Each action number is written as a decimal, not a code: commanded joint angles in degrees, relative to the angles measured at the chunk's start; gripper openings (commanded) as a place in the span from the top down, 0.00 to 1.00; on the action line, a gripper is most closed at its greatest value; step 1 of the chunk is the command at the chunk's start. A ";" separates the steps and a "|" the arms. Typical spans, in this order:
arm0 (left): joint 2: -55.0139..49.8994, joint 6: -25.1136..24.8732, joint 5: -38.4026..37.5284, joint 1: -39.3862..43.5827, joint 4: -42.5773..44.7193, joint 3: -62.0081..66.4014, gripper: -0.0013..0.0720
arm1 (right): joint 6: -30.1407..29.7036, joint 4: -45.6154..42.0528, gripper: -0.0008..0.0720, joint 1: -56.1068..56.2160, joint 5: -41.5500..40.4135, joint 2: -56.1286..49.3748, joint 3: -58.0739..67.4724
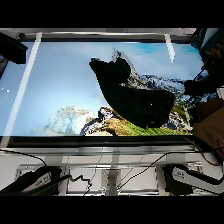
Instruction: Fold the clothes and pants, and hang the long-sleeved shirts on hangers.
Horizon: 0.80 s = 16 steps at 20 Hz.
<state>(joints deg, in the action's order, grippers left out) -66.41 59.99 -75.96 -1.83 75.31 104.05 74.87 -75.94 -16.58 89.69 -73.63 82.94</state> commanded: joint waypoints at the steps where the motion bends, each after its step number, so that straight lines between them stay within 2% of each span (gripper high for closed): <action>1: -0.17 -0.02 0.04 -0.04 -4.74 -0.02 0.95 | -14.32 16.61 0.89 -10.64 -2.38 0.98 -10.58; 4: -1.73 0.00 0.02 -0.07 -5.05 -0.39 0.95 | -18.91 28.22 0.89 -20.31 -3.04 3.13 -21.55; 5: -2.78 0.04 -0.02 -0.07 -5.07 -0.52 0.95 | -18.86 28.83 0.89 -21.44 -4.13 3.19 -24.35; 6: -3.93 0.07 -0.11 -0.04 -5.14 -0.57 0.95 | -18.84 28.70 0.75 -21.59 -5.92 3.02 -26.43; 8: -6.45 1.38 -0.42 0.04 -5.40 -0.57 0.94 | -18.84 28.92 0.24 -20.48 -10.80 2.97 -28.20; 9: -7.56 1.55 -0.42 0.07 -5.64 -0.57 0.94 | -18.86 28.13 0.14 -19.45 -14.82 2.97 -28.22; 13: -11.28 1.49 -1.51 0.07 -9.42 -0.59 0.93 | -16.83 25.09 0.14 -16.04 -31.80 1.68 -28.15; 16: -13.57 1.49 -1.97 0.07 -11.54 -0.61 0.93 | -17.18 26.93 0.14 -14.82 -36.83 -2.82 -27.61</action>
<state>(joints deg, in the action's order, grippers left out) -77.73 61.32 -77.28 -1.80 66.30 103.46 57.60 -50.13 -32.60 61.08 -73.49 55.35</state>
